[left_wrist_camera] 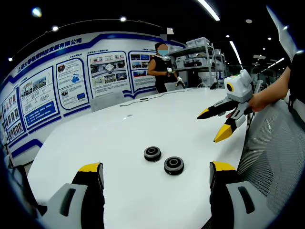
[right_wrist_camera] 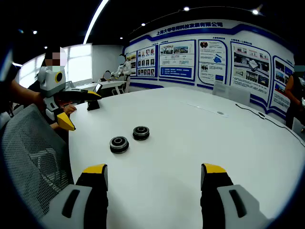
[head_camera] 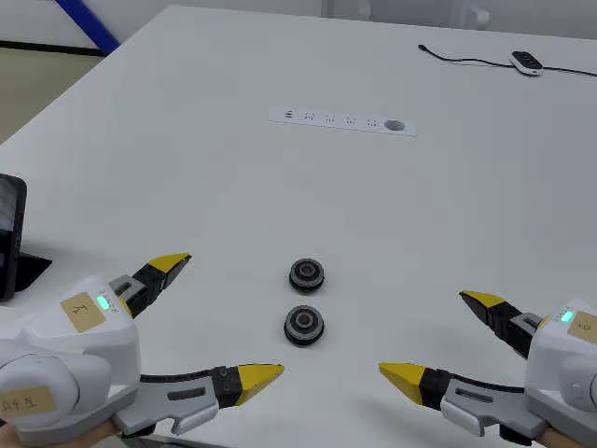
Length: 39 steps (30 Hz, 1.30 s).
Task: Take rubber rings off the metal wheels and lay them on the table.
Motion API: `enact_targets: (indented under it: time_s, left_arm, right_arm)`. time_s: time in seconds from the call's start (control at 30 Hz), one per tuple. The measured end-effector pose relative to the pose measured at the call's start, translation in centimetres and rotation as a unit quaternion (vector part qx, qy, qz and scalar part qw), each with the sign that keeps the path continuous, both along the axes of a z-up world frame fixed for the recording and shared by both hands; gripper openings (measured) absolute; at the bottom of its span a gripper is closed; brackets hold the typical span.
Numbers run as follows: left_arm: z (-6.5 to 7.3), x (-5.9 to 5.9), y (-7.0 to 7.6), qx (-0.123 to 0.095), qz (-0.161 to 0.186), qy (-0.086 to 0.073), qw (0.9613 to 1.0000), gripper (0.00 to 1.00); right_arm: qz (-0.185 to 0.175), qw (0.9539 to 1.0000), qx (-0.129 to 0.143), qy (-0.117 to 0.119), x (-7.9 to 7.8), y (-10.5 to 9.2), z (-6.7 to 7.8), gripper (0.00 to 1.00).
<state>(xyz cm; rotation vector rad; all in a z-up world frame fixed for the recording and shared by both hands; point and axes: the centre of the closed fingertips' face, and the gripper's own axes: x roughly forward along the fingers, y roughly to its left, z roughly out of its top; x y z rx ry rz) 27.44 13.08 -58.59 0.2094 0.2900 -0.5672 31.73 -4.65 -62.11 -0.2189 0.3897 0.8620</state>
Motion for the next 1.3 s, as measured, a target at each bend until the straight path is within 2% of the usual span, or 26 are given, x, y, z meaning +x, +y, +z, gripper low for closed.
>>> enact_targets:
  time_s: [0.43, 0.7, 0.97, 1.3]
  left_arm:
    - [-0.3, -0.2, 0.3, -0.005, 0.006, 0.007, 0.9999, 0.93]
    - [-0.5, 0.1, 0.6, -0.003, 0.008, 0.012, 0.9999, 0.93]
    - [-0.6, 0.5, 0.4, 0.002, -0.001, 0.015, 0.9999, 0.91]
    - [-1.2, 1.2, -0.6, 0.015, -0.030, 0.032, 0.9989, 0.84]
  right_arm:
    - [0.001, 1.0000, -0.004, -0.001, 0.0, 0.0, -0.1, 0.80]
    - [0.000, 0.9999, 0.004, 0.011, -0.2, 0.1, -0.3, 0.80]
    - [-0.005, 0.9997, 0.013, 0.019, -0.2, 0.1, -0.3, 0.80]
    - [-0.006, 0.9991, 0.024, 0.034, -0.4, 0.3, -0.2, 0.76]
